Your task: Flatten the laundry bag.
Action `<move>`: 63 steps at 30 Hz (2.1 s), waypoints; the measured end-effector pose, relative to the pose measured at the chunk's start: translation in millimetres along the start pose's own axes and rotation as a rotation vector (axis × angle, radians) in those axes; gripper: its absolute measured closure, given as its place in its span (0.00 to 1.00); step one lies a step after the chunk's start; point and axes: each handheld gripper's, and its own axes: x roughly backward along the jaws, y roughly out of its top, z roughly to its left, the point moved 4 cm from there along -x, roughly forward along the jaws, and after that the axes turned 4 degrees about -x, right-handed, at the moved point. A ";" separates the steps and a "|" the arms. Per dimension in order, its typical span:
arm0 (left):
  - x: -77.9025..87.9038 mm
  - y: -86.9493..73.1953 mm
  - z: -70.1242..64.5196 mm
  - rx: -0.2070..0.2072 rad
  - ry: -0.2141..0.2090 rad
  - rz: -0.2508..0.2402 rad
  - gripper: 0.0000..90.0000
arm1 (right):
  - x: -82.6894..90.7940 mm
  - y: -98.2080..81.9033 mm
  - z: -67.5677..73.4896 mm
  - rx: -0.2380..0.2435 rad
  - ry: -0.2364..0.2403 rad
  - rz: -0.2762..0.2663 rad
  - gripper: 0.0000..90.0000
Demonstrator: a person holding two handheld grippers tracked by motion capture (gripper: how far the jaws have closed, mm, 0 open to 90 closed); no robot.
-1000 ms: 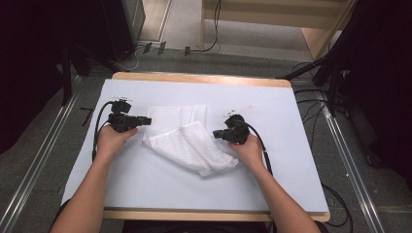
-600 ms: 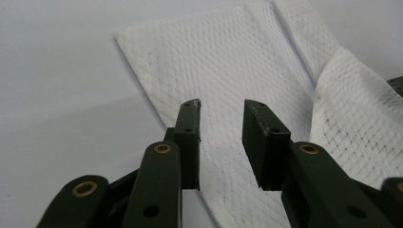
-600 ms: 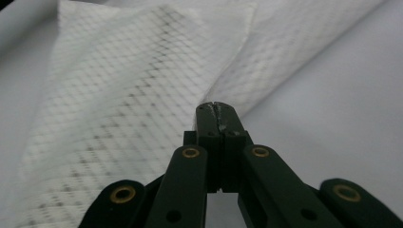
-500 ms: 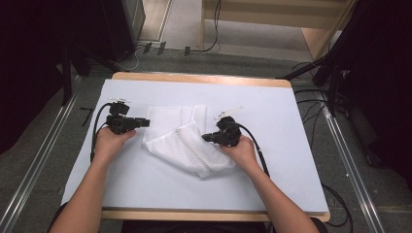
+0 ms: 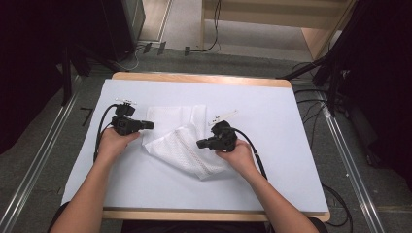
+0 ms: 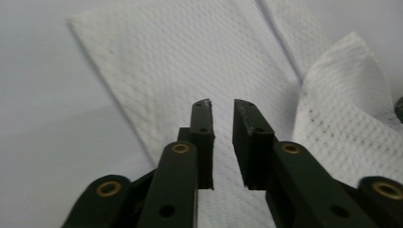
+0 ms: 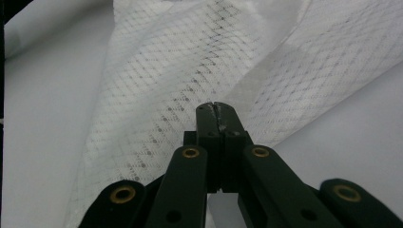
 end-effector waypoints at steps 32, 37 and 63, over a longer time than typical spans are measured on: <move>-48.8 14.8 -56.4 -0.185 -0.135 0.125 0.95 | 1.9 -2.9 -0.5 -0.006 -0.016 -0.005 1.00; -33.0 18.0 -62.4 -0.204 -0.165 0.083 0.98 | 7.8 -1.4 -2.1 -0.003 -0.024 -0.021 1.00; 44.6 -43.4 -83.3 -0.257 -0.243 0.005 0.95 | -0.7 14.5 -18.9 0.001 -0.175 -0.038 0.89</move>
